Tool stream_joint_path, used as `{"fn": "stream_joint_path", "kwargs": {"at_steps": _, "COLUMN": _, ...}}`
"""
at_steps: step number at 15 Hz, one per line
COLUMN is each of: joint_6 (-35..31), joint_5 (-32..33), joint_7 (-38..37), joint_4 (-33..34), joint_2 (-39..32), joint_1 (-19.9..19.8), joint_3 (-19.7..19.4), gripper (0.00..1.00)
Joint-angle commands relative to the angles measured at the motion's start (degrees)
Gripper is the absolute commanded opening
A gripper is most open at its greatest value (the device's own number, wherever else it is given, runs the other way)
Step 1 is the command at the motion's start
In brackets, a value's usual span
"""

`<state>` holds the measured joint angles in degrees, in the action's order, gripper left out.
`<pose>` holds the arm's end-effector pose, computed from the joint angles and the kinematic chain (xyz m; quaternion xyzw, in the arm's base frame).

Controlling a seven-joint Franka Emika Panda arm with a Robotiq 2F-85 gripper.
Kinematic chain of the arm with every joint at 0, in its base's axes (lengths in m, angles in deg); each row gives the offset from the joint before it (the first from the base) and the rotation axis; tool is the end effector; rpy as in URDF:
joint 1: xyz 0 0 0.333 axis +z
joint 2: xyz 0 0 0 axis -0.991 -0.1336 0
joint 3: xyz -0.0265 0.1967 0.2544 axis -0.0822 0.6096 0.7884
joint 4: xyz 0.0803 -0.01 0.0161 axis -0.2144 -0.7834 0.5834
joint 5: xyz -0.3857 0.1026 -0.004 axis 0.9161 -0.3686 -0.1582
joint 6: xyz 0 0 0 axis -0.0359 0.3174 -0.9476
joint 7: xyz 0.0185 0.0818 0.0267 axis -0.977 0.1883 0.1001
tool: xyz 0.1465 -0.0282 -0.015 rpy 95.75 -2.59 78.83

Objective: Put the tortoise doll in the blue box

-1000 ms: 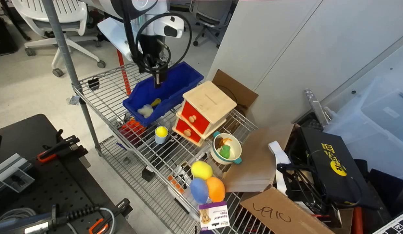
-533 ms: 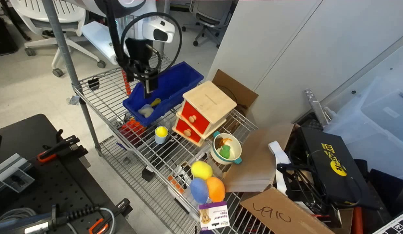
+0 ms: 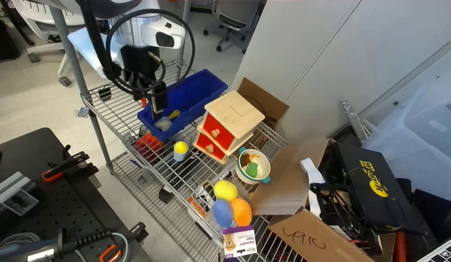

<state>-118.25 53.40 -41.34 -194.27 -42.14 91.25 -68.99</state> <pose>0.5176 0.0883 0.2854 0.9936 -0.0357 0.0011 0.1074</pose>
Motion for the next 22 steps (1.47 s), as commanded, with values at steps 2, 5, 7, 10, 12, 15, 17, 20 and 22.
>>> {"fn": "stream_joint_path", "kwargs": {"at_steps": 2, "joint_6": -3.7, "joint_5": 1.9, "joint_7": -6.4, "joint_4": -4.8, "joint_2": 6.5, "joint_1": -2.1, "joint_3": -0.1, "gripper": 1.00}}
{"fn": "stream_joint_path", "kwargs": {"at_steps": 5, "joint_6": -5.1, "joint_5": 1.7, "joint_7": -9.2, "joint_4": -6.2, "joint_2": 9.0, "joint_1": -4.2, "joint_3": -0.1, "gripper": 1.00}}
{"fn": "stream_joint_path", "kwargs": {"at_steps": 7, "joint_6": -5.9, "joint_5": 1.9, "joint_7": -10.6, "joint_4": -6.8, "joint_2": 10.2, "joint_1": -5.6, "joint_3": -0.1, "gripper": 1.00}}
{"fn": "stream_joint_path", "kwargs": {"at_steps": 10, "joint_6": -6.8, "joint_5": 1.8, "joint_7": -12.1, "joint_4": -7.6, "joint_2": 11.7, "joint_1": -7.3, "joint_3": 0.0, "gripper": 1.00}}
{"fn": "stream_joint_path", "kwargs": {"at_steps": 12, "joint_6": -6.8, "joint_5": -1.4, "joint_7": -8.3, "joint_4": -8.1, "joint_2": 12.3, "joint_1": -7.6, "joint_3": -0.1, "gripper": 1.00}}
{"fn": "stream_joint_path", "kwargs": {"at_steps": 15, "joint_6": -5.5, "joint_5": -1.3, "joint_7": -8.8, "joint_4": -6.8, "joint_2": 10.6, "joint_1": -8.0, "joint_3": 0.5, "gripper": 1.00}}
{"fn": "stream_joint_path", "kwargs": {"at_steps": 17, "joint_6": -5.5, "joint_5": -2.3, "joint_7": -7.9, "joint_4": -7.0, "joint_2": 10.6, "joint_1": -8.0, "joint_3": 0.5, "gripper": 1.00}}
{"fn": "stream_joint_path", "kwargs": {"at_steps": 20, "joint_6": -5.5, "joint_5": -2.5, "joint_7": -7.8, "joint_4": -7.0, "joint_2": 10.6, "joint_1": -8.0, "joint_3": 0.5, "gripper": 1.00}}
{"fn": "stream_joint_path", "kwargs": {"at_steps": 22, "joint_6": -5.5, "joint_5": -2.6, "joint_7": -7.8, "joint_4": -7.0, "joint_2": 10.7, "joint_1": -8.0, "joint_3": 0.5, "gripper": 1.00}}
